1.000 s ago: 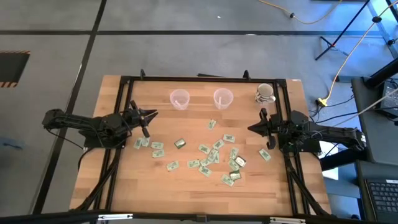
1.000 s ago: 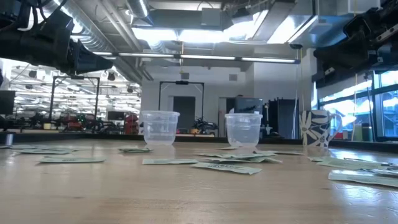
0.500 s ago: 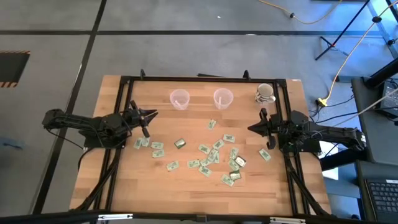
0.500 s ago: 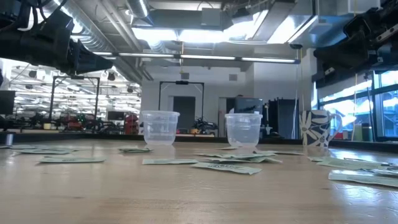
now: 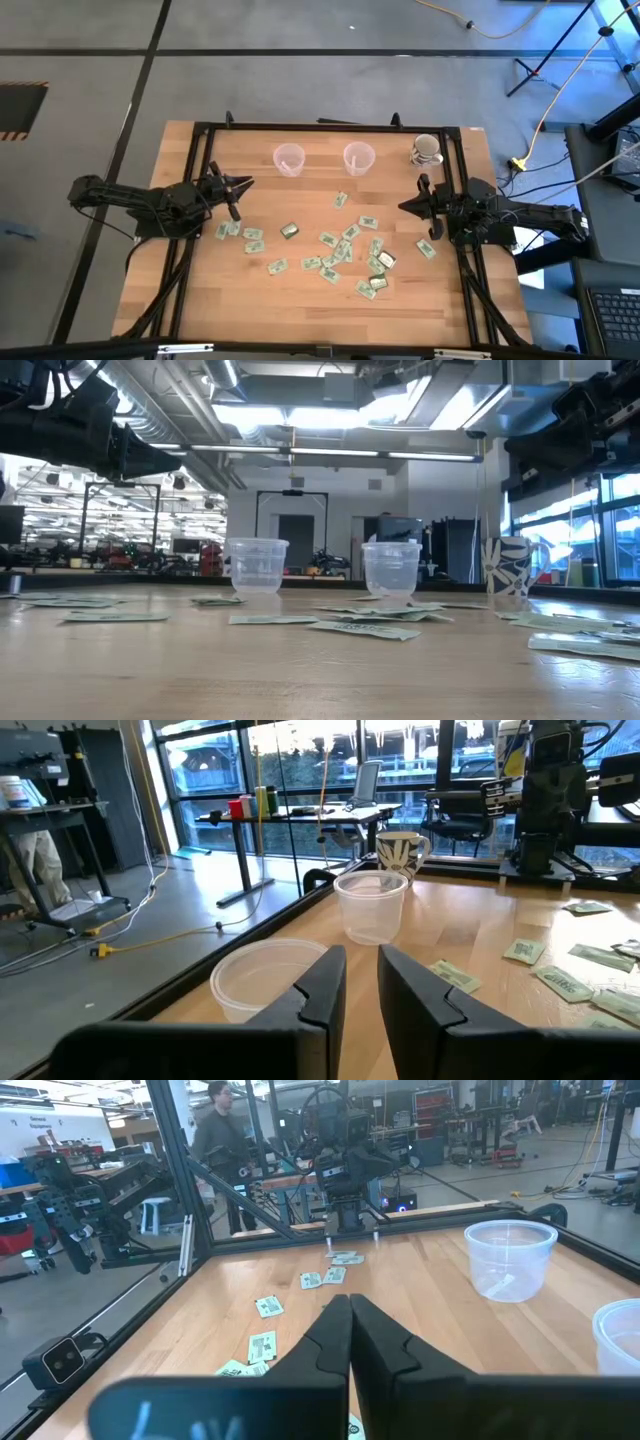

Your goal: Pick and place Stevia / Truvia into bins

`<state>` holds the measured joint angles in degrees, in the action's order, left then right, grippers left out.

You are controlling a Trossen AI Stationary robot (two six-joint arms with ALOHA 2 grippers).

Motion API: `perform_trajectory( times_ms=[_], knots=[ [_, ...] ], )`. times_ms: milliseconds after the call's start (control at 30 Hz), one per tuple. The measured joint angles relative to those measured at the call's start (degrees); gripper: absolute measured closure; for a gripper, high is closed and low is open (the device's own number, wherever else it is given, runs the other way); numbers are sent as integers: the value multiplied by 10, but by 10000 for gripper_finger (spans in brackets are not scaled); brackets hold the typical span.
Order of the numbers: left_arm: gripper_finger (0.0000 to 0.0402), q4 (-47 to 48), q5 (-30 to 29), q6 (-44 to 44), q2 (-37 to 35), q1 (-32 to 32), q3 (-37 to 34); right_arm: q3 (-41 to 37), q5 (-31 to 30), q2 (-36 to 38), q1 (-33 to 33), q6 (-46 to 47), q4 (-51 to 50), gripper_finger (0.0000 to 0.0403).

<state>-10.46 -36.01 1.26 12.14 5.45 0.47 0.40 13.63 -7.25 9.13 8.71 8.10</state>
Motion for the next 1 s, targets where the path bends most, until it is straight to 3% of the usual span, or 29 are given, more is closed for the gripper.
perform_trajectory(
  times_ms=[1000],
  knots=[
    [345,0,-4,30,0,0,0,0,-15,0,0,30,2,397]
  ],
)
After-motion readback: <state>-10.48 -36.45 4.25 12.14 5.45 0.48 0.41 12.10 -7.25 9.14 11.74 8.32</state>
